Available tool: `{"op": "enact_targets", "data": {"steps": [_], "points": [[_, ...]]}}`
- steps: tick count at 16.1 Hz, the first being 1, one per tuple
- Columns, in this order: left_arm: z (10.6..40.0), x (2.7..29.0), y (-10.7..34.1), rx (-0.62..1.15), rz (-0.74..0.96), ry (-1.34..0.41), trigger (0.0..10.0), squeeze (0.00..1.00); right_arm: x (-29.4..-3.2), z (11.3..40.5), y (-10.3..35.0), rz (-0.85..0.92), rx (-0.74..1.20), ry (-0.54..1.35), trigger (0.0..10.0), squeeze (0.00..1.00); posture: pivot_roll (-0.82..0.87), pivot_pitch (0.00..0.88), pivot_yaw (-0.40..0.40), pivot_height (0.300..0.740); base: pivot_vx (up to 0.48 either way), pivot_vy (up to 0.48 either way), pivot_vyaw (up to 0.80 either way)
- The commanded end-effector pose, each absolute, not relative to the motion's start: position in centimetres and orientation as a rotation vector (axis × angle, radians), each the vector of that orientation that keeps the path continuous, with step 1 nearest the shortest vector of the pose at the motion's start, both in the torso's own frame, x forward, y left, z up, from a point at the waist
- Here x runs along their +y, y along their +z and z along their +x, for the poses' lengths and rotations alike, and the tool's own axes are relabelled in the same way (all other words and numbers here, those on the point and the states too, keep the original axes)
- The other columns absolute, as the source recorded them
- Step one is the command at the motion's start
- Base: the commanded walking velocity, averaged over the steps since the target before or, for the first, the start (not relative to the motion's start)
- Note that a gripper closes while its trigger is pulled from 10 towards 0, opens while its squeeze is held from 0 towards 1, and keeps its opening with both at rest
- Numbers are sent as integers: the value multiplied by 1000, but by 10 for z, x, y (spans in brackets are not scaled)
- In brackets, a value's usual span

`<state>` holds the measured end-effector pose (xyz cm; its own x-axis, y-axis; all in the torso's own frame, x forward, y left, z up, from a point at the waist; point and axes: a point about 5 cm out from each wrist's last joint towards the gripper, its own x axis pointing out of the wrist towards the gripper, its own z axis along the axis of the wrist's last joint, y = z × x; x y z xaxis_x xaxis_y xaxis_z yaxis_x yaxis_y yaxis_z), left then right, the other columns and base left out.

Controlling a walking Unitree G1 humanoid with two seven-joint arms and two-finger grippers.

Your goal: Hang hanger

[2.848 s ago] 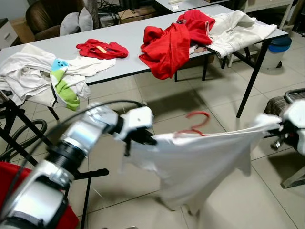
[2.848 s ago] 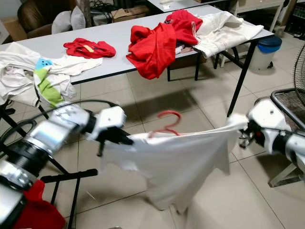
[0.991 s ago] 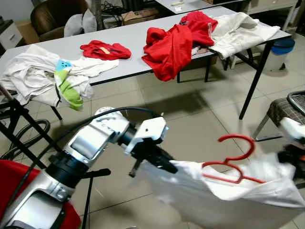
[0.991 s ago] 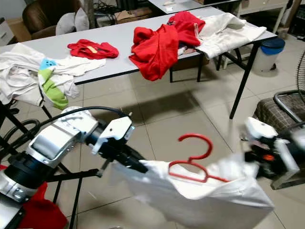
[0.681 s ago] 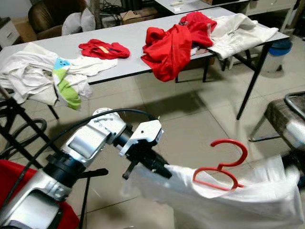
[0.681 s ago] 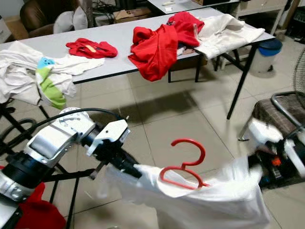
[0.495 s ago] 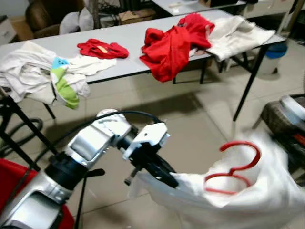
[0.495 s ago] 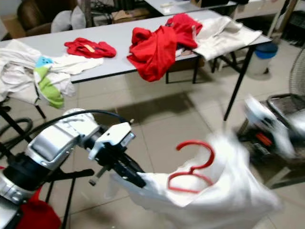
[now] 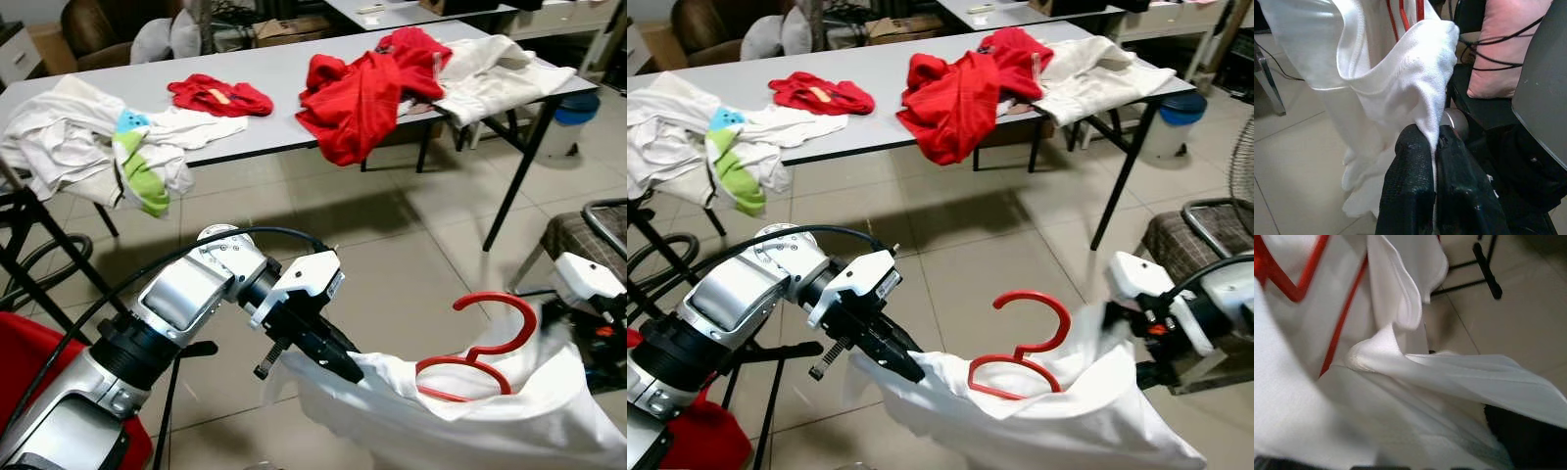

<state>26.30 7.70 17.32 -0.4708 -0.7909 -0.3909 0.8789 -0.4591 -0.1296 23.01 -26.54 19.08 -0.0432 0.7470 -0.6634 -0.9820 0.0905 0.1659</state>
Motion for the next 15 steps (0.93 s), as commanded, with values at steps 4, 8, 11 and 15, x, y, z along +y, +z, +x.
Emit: {"op": "enact_targets", "data": {"steps": [4, 8, 11, 15], "points": [[266, 75, 178, 365, 350, -2046, 0, 0, -266, 219, 213, -340, 683, 1557, 10000, 973, -178, 0, 89, 740, 0, 0, 0], [269, 79, 175, 363, 348, -2006, 0, 0, -287, 260, 200, -851, 600, 1177, 10000, 0, -178, 0, 92, 740, 0, 0, 0], [278, 77, 177, 291, 373, -1909, 0, 0, -268, 246, 205, -684, 474, 1328, 10000, 1000, -180, 0, 93, 740, 0, 0, 0], [280, 78, 178, 290, 359, -1901, 0, 0, -272, 231, 210, -342, 540, 1430, 10000, 1000, -181, 0, 96, 740, 0, 0, 0]]}}
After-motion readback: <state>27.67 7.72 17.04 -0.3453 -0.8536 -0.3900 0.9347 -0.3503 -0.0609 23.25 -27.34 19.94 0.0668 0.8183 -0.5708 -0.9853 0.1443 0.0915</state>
